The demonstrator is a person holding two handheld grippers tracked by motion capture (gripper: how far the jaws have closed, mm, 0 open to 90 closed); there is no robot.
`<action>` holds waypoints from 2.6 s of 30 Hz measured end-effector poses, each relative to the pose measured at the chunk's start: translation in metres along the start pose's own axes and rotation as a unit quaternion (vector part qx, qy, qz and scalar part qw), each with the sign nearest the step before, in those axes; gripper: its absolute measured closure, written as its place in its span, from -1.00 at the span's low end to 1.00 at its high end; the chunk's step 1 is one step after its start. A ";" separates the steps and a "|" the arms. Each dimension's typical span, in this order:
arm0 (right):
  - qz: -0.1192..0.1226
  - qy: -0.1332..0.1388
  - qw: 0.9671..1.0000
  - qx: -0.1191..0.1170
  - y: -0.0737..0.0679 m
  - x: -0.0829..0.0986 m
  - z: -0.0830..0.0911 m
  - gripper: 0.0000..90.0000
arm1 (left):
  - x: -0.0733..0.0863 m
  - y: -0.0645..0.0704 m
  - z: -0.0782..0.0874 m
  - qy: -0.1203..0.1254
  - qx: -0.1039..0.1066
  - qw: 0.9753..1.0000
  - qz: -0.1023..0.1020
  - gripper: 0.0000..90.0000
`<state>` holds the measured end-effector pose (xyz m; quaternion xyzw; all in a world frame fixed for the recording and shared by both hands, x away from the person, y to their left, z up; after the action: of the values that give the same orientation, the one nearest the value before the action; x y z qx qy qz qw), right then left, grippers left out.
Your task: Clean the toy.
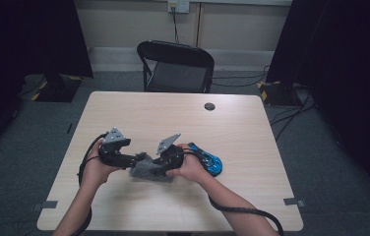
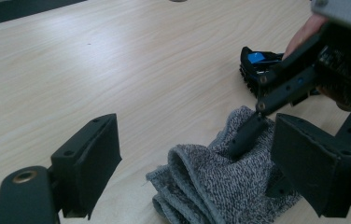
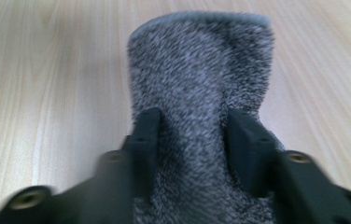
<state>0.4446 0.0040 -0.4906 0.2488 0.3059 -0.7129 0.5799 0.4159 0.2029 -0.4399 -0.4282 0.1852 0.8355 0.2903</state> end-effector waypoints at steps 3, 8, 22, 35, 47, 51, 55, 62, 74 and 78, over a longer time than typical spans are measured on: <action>-0.002 0.013 1.000 0.011 0.000 0.000 0.011 -0.14 | 0.001 0.002 -0.002 -0.003 0.006 1.000 -0.005 -0.65; -0.010 0.038 0.998 0.040 0.003 0.003 0.040 -0.37 | 0.002 0.007 -0.006 -0.013 0.015 1.000 -0.017 -0.65; -0.099 0.024 0.983 0.154 0.041 0.057 0.094 -0.63 | 0.006 0.013 -0.013 -0.032 0.023 0.999 -0.024 -0.65; -0.117 -0.009 0.981 0.153 0.058 0.077 0.070 -0.59 | 0.007 0.014 -0.015 -0.036 0.025 0.999 -0.027 -0.65; -0.103 -0.013 0.981 0.166 0.058 0.080 0.062 -0.57 | 0.008 0.018 -0.018 -0.038 0.036 0.998 -0.031 -0.65; -0.105 -0.003 0.980 0.171 0.057 0.080 0.062 -0.45 | 0.006 0.024 -0.019 -0.037 0.050 0.997 -0.048 -0.65; -0.105 -0.001 0.980 0.171 0.057 0.080 0.062 -0.44 | 0.005 0.032 -0.022 -0.038 0.073 0.994 -0.073 -0.65; -0.105 -0.004 0.980 0.171 0.057 0.079 0.062 -0.44 | 0.016 0.041 -0.037 -0.075 0.095 0.988 -0.094 -0.61; -0.105 -0.001 0.980 0.172 0.057 0.080 0.062 -0.44 | 0.034 0.037 -0.056 -0.118 0.068 0.987 -0.084 -0.20; -0.107 0.001 0.979 0.172 0.057 0.080 0.062 -0.44 | 0.032 0.035 -0.055 -0.124 0.044 0.990 -0.051 0.13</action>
<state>0.4837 -0.1029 -0.5133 0.3115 0.2034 -0.8126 0.4487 0.4120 0.1560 -0.4954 -0.3170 0.1625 0.8572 0.3719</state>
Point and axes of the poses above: each handheld gripper's, and its own axes: z roughly backward along the jaws, x roughly out of its underside, y roughly to its right, the point moved 2 cm from there along -z, roughly forward along the jaws, and after that the axes turned 3 degrees about -x, right-handed, at the moved point
